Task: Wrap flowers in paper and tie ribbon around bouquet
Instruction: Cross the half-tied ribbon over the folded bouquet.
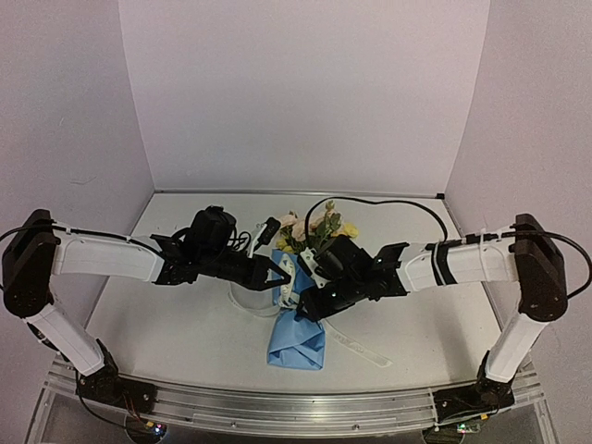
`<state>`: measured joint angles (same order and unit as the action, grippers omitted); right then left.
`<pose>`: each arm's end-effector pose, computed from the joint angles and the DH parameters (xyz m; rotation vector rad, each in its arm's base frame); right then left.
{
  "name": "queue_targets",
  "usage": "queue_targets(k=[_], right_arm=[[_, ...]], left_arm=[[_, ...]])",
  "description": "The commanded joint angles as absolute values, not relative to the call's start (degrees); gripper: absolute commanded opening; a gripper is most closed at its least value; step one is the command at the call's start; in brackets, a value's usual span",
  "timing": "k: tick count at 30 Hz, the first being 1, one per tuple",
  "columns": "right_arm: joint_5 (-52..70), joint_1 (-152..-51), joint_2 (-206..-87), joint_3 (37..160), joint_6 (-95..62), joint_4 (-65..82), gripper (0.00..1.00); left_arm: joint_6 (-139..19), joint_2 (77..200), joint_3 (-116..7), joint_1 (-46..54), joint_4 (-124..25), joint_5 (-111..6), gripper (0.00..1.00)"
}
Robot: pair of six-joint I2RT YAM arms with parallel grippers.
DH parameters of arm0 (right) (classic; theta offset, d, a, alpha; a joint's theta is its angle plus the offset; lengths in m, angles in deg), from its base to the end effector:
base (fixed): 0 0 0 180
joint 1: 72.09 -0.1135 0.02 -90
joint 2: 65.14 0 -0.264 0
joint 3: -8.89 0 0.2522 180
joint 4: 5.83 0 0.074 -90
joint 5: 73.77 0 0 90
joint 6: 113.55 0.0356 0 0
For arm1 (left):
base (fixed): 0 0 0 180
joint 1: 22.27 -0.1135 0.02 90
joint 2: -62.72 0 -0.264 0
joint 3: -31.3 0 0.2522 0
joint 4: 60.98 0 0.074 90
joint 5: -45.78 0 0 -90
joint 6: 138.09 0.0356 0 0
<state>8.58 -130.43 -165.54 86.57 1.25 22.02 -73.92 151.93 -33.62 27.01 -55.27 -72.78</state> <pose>0.1900 0.3172 0.1913 -0.8134 2.4823 0.7516 0.2072 -0.2668 0.2211 0.7915 2.1647 -1.2626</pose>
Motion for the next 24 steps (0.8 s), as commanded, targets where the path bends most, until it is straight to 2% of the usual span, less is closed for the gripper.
queue_targets(k=[1,7,13,18,24], right_arm=[[12.1,-131.0,-167.1,88.8,0.8,21.0,0.42],[12.9,-131.0,-166.7,88.5,1.5,21.0,0.19],[14.6,-131.1,-162.4,86.9,2.9,21.0,0.06],[14.6,-131.1,-159.6,85.7,4.2,21.3,0.03],[13.4,-131.1,-159.7,85.3,5.5,22.2,0.05]], left_arm=[[-74.1,150.7,-34.9,26.8,-56.6,-72.9,0.00],[-74.0,150.5,-34.8,26.8,-56.3,-72.1,0.00],[-73.4,149.9,-34.3,26.5,-55.3,-70.9,0.00],[-73.1,149.7,-34.1,26.0,-55.0,-70.9,0.00],[-72.6,149.7,-34.2,25.8,-55.1,-71.4,0.00]])
